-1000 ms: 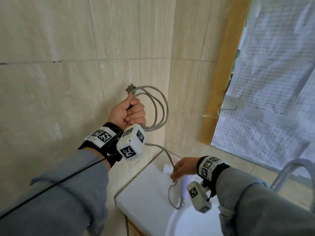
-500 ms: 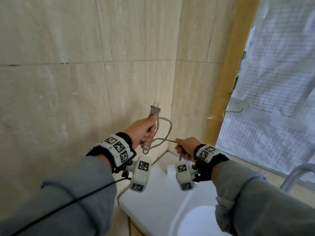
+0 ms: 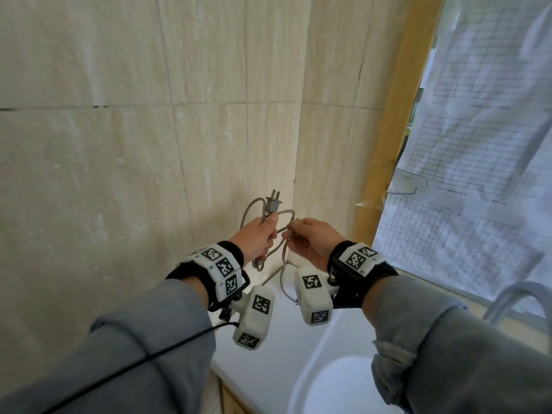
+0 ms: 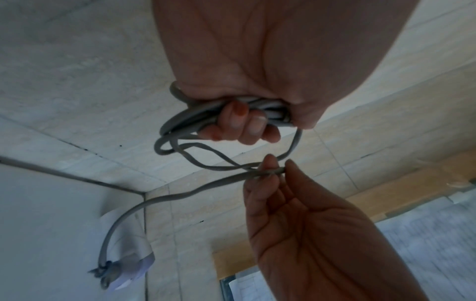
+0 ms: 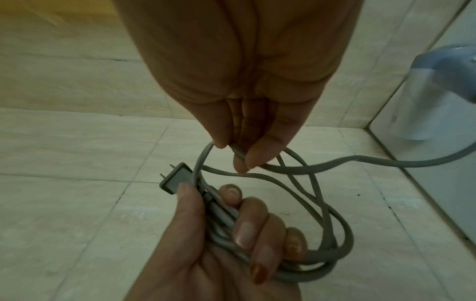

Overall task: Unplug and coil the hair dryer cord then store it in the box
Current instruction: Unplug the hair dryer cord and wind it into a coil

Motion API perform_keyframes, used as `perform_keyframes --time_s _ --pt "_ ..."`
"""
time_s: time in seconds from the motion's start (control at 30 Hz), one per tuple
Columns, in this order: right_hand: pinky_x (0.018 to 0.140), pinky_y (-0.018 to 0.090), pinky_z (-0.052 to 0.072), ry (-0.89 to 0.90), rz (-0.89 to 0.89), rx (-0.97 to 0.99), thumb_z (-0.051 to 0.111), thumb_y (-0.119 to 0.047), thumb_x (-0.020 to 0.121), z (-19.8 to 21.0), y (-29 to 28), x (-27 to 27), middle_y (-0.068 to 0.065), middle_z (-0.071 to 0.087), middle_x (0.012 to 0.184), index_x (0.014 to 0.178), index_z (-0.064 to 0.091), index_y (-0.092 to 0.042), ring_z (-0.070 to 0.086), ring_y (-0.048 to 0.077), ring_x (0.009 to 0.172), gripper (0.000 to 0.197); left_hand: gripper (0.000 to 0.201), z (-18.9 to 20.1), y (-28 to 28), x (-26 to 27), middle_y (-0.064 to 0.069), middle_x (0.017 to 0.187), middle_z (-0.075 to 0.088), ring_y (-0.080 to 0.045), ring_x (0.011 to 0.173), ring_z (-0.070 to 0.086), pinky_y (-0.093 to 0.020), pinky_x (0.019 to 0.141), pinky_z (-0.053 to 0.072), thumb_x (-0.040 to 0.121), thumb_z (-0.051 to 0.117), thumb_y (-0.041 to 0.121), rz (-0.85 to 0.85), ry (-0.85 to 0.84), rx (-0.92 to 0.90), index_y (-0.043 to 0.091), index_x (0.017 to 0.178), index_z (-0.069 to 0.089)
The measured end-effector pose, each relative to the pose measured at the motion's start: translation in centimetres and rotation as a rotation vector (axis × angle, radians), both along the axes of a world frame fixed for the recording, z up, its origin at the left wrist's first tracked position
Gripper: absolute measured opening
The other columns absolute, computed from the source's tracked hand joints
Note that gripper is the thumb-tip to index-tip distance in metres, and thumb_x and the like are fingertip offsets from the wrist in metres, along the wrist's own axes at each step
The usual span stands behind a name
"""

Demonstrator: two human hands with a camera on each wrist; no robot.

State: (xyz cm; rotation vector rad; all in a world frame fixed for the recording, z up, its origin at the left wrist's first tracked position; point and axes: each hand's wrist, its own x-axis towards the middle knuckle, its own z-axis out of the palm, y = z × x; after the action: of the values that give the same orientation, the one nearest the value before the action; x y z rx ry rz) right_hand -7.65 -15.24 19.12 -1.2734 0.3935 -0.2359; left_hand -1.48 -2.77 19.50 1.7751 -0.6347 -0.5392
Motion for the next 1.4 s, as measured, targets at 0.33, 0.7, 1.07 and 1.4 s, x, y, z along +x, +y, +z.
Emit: perform_keyframes --time_s 0.33,0.7,1.07,1.4 --pt "0.047 0.014 0.052 -0.136 0.052 0.028 0.045 -0.001 0.095 1.4 0.4 -0.6 0.012 0.057 0.073 0.083 0.053 -0.004 0.059 0.008 0.043 0.016 0.045 -0.3 -0.6 -0.7 0.000 0.059 0.039 -0.012 0.048 0.031 -0.025 0.051 0.032 0.097 0.026 0.047 -0.061 0.007 -0.003 0.016 0.073 0.047" --pt "0.054 0.023 0.035 -0.074 0.001 -0.114 0.050 0.002 0.087 1.0 -0.9 -1.5 0.001 0.061 0.069 0.076 0.064 -0.015 0.059 0.012 0.056 0.024 0.051 0.8 -0.3 -0.3 0.000 0.060 0.044 -0.017 0.063 0.040 -0.030 0.074 0.035 0.097 0.029 0.047 0.016 0.134 -0.237 0.017 0.056 0.038" --pt "0.056 0.021 0.051 0.541 0.234 -0.518 0.041 0.009 0.085 -6.5 -0.6 -1.6 0.002 0.055 0.103 0.126 0.052 -0.013 0.059 0.014 0.070 0.048 0.047 1.3 0.4 0.4 0.010 0.036 0.029 -0.007 0.031 0.028 -0.028 0.057 0.039 0.095 0.033 0.048 -0.018 0.427 -0.456 0.018 0.059 0.035" --pt "0.060 0.024 0.040 0.787 0.133 -0.415 0.045 -0.036 0.096 -12.2 -1.0 -1.2 0.011 0.055 0.133 0.130 0.051 -0.007 0.050 0.016 0.083 0.046 0.051 0.4 0.6 0.5 0.009 0.035 0.027 -0.005 0.029 0.022 -0.016 0.038 0.022 0.094 0.033 0.053 -0.053 0.606 -0.449 0.020 0.055 0.033"
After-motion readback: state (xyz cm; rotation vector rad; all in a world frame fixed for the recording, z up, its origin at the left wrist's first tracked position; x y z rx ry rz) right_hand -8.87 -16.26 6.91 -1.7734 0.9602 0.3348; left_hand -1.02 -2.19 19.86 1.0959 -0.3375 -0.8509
